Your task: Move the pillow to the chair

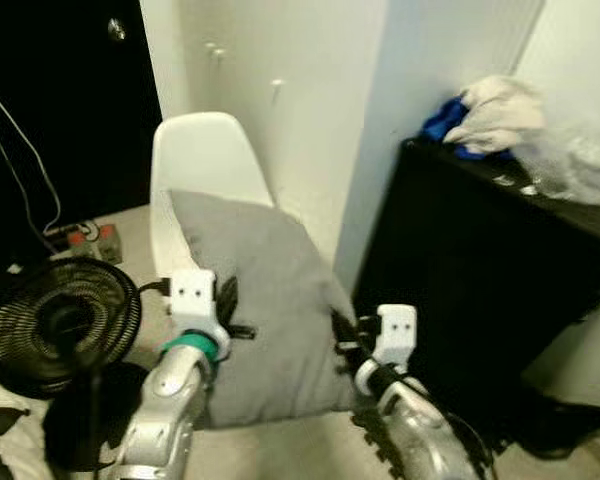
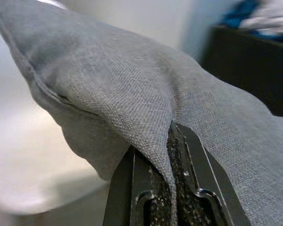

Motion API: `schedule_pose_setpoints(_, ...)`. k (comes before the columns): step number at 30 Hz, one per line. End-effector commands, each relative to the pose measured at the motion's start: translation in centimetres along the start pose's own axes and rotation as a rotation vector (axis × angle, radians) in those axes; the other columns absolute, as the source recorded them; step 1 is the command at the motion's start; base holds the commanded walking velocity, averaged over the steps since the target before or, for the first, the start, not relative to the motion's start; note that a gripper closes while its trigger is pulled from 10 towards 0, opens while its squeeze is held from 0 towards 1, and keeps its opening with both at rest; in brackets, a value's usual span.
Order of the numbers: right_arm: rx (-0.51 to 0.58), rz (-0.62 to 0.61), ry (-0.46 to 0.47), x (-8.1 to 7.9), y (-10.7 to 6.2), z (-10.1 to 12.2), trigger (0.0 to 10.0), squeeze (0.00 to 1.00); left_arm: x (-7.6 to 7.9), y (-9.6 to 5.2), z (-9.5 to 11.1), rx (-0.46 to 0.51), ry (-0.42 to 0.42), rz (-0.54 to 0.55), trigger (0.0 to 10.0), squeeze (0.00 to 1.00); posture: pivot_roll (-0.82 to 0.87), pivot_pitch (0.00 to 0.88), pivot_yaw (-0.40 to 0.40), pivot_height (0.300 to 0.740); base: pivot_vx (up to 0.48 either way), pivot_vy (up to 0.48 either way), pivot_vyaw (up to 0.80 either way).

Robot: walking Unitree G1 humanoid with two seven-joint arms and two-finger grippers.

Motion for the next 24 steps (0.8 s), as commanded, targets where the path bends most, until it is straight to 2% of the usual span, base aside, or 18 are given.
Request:
schedule_pose_setpoints(1, 0.017, 0.024, 0.009, -0.96, 0.24, 0.43, 10.0, 0.0, 0.33, 0.07, 0.84, 0.03, 0.021, -0.023, 10.0, 0.0, -0.07, 0.0, 0.027, 0.74, 0.0, 0.0, 0.0)
schedule_pose_setpoints(4, 0.015, 0.024, 0.01, -0.94, 0.22, 0.39, 10.0, 0.0, 0.3, 0.11, 0.81, 0.031, 0.049, -0.016, 10.0, 0.0, -0.06, 0.0, 0.027, 0.74, 0.0, 0.0, 0.0)
schedule_pose_setpoints(13, 0.014, 0.018, 0.01, -0.8, 0.23, 0.4, 10.0, 0.0, 0.7, 0.08, 0.72, 0.028, 0.051, -0.037, 10.0, 0.0, -0.07, 0.004, 0.029, 0.74, 0.0, 0.0, 0.0)
schedule_pose_setpoints(24, 0.012, 0.015, 0.005, -0.57, 0.29, 0.47, 10.0, 0.0, 0.22, 0.17, 0.79, 0.033, 0.064, -0.011, 10.0, 0.0, -0.07, 0.006, 0.021, 0.74, 0.0, 0.0, 0.0)
Point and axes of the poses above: a point about 5 cm out from each wrist's last joint towards the gripper, its own y axis pointing out of the wrist towards the gripper, its own z axis along the axis of the wrist's last joint, x = y × z, the point moved 5 cm from there along y, pointing out of the wrist towards the gripper, and after that the axes turned 11 degrees about -y, right-handed, at the moved point
